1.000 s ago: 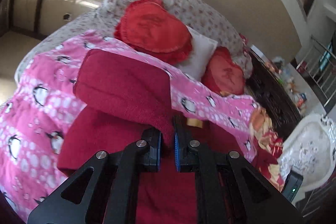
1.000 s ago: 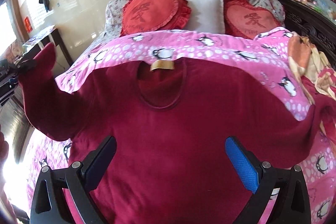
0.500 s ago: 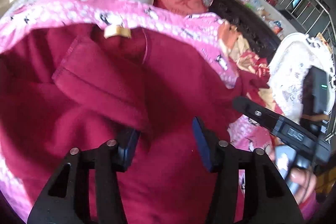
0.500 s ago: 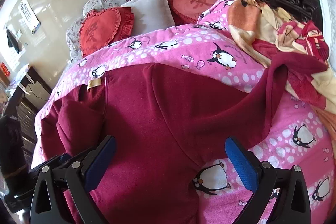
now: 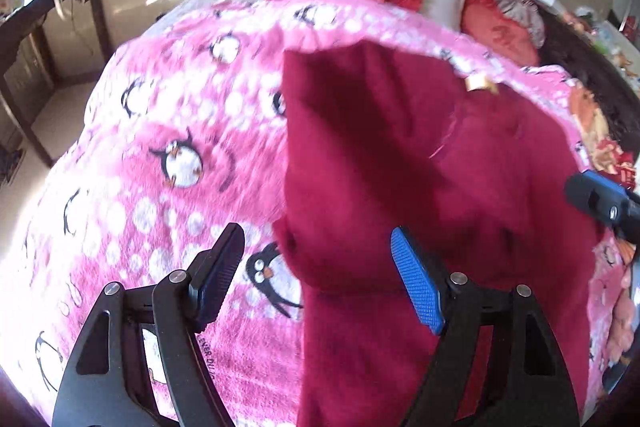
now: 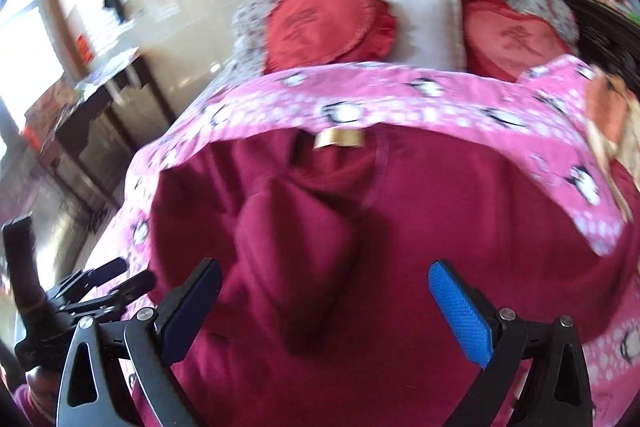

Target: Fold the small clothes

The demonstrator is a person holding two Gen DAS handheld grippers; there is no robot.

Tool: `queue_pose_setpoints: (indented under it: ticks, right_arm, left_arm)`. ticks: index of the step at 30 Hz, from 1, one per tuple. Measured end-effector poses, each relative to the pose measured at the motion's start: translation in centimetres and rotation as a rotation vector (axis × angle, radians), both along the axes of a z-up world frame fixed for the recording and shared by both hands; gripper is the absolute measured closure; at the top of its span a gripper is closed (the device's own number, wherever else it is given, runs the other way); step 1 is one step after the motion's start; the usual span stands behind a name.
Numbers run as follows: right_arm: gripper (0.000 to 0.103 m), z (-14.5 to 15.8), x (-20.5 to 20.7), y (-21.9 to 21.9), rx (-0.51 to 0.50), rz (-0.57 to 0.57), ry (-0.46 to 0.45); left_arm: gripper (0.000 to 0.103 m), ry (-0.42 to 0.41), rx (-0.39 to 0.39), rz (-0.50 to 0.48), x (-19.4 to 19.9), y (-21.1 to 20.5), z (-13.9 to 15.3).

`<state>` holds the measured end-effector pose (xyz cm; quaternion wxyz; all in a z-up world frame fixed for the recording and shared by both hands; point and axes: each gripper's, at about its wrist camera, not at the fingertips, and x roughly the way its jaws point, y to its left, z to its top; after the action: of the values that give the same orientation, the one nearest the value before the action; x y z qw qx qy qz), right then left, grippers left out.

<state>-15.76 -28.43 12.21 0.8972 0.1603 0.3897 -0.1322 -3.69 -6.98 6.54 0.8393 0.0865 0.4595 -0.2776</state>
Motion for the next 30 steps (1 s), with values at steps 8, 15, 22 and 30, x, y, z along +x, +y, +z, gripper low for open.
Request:
queue_pose_setpoints:
  ticks: [8, 15, 22, 30]
  right_arm:
    - [0.073, -5.2, 5.2, 3.3, -0.211, 0.076, 0.221]
    - [0.054, -2.6, -6.2, -5.7, 0.02, -0.285, 0.138]
    - [0.051, 0.4, -10.9, -9.2, 0.06, -0.328, -0.007]
    - [0.051, -2.4, -1.6, -8.0, -0.226, 0.024, 0.158]
  left_arm:
    - [0.027, 0.06, 0.034, 0.013, 0.4, -0.2, -2.5]
    - [0.026, 0.072, 0.024, 0.015, 0.4, -0.2, -3.2]
    - [0.026, 0.018, -0.013, 0.025, -0.6, 0.8, -0.7]
    - [0.026, -0.019, -0.002, 0.029, 0.0, 0.6, 0.9]
